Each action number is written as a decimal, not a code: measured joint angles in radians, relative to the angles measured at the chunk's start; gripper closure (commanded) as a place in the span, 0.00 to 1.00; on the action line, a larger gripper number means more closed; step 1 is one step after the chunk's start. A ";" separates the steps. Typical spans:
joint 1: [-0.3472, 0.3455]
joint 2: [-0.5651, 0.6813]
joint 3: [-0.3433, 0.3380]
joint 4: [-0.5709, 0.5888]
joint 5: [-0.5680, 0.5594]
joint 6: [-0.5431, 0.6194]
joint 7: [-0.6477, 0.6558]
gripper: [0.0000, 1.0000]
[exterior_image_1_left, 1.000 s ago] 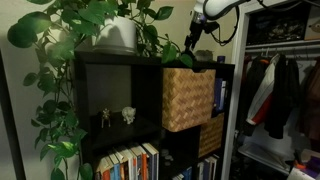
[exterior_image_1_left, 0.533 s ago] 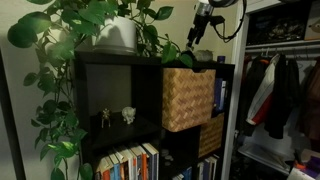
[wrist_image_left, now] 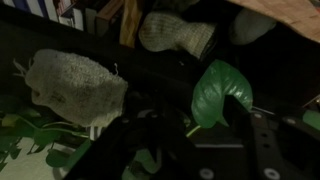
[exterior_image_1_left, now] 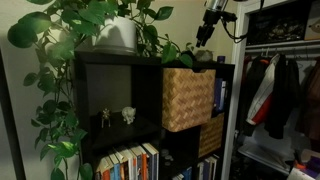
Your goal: Slide out the storage container from the middle,remove three pairs of socks and close it
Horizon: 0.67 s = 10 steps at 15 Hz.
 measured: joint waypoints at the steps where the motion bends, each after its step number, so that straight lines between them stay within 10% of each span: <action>1: 0.003 -0.027 0.000 -0.035 0.020 0.000 0.000 0.74; 4: 0.016 -0.107 0.000 -0.138 0.081 0.002 0.000 0.93; 10: 0.039 -0.225 0.009 -0.306 0.157 0.031 0.017 0.98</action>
